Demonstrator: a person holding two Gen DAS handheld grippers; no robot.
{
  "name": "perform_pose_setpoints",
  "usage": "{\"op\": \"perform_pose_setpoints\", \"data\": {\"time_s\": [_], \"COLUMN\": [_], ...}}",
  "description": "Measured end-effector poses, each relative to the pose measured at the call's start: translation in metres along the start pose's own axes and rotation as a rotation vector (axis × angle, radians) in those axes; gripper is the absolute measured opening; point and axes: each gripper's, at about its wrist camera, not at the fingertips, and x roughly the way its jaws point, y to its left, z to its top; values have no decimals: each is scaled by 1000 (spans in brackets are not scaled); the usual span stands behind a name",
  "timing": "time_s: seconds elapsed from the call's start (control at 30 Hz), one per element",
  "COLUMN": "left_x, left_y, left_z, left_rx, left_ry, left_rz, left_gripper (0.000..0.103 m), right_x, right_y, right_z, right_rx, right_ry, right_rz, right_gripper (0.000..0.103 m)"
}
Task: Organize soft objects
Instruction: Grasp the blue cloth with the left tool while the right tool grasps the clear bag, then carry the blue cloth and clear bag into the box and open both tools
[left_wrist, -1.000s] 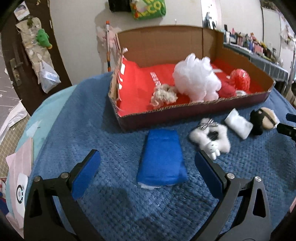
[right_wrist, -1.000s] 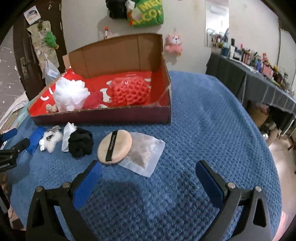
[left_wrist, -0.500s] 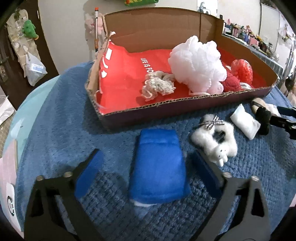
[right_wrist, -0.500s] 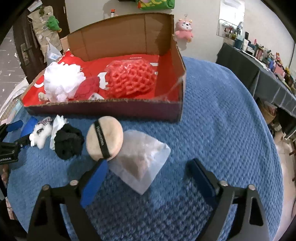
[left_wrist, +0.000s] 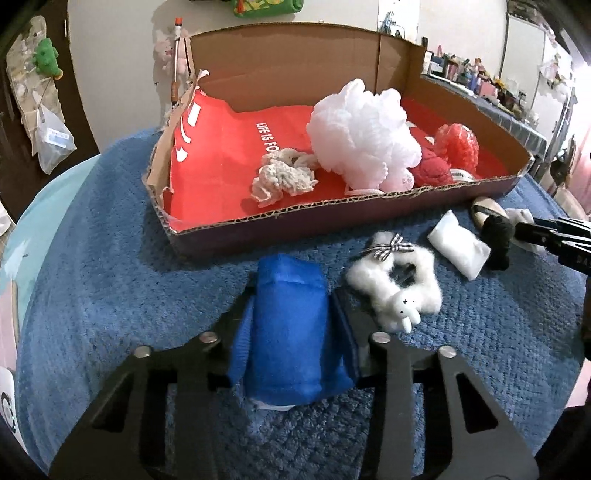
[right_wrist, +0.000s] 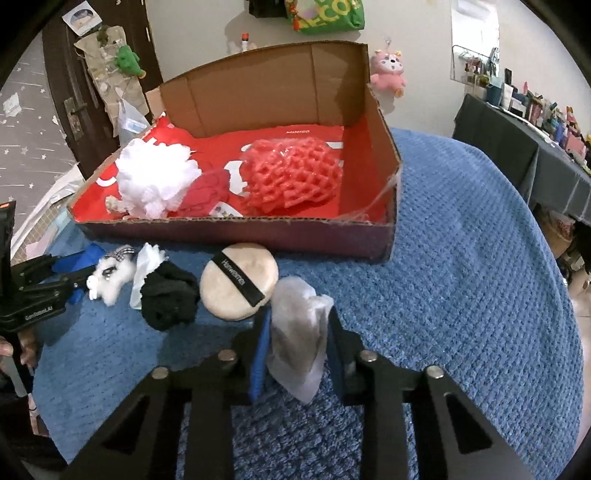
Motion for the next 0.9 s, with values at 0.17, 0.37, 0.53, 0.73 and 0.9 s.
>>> {"op": "perform_pose_setpoints", "data": {"time_s": [0.17, 0.37, 0.53, 0.73, 0.9], "left_x": [-12, -38, -64, -87, -94], "left_y": [3, -1, -9, -21, -28], "left_z": [-1, 0, 2, 1, 3], "left_rx": [-15, -7, 11, 44, 52], "left_ry": [-26, -83, -143, -197, -211], "left_rz": [-14, -39, -77, -114, -127], "left_gripper": [32, 32, 32, 32, 32], "right_x": [-20, -46, -65, -74, -77], "right_y": [-6, -3, 15, 37, 45], "right_z": [2, 5, 3, 4, 4], "right_rx": [31, 53, 41, 9, -10], "right_ry": [-52, -109, -150, -172, -177], "right_rz": [-10, 14, 63, 107, 126], "right_gripper": [27, 27, 27, 27, 27]}}
